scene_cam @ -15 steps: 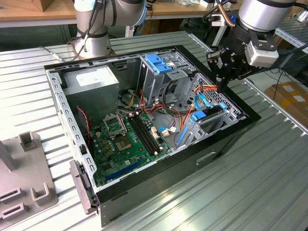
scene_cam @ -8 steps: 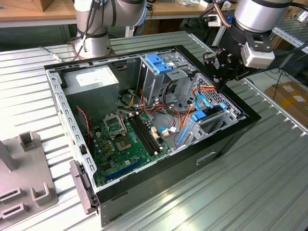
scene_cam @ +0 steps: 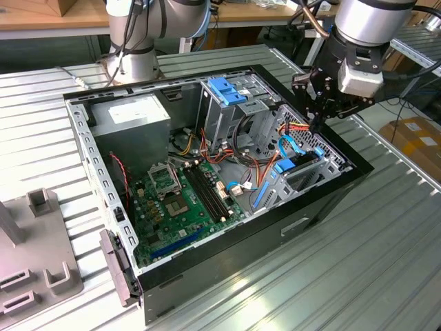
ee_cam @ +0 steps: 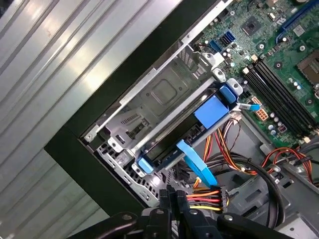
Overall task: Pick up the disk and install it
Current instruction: 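Insert the second disk wire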
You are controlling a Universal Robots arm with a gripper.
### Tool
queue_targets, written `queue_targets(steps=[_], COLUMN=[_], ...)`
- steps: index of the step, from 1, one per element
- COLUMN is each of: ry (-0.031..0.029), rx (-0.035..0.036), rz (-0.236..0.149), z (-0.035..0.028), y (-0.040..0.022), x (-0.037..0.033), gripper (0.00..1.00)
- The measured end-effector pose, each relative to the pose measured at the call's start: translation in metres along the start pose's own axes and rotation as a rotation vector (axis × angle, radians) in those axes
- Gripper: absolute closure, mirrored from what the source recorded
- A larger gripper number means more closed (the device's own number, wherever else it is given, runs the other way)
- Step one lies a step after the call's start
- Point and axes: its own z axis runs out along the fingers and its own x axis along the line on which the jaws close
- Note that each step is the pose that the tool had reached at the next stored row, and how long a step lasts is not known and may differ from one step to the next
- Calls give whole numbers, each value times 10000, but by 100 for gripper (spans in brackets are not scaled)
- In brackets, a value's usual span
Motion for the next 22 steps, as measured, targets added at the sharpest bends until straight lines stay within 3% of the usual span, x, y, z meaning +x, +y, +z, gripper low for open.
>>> queue_targets(steps=[4, 11, 15, 22], ry=[161, 367, 422, 443], rx=[-142, -324, -372, -391], rz=[1099, 2512, 2866, 3036], z=[4, 8, 6, 9], y=[1, 2, -2, -2], x=[0, -1, -5, -9], gripper=[84, 84, 84, 84])
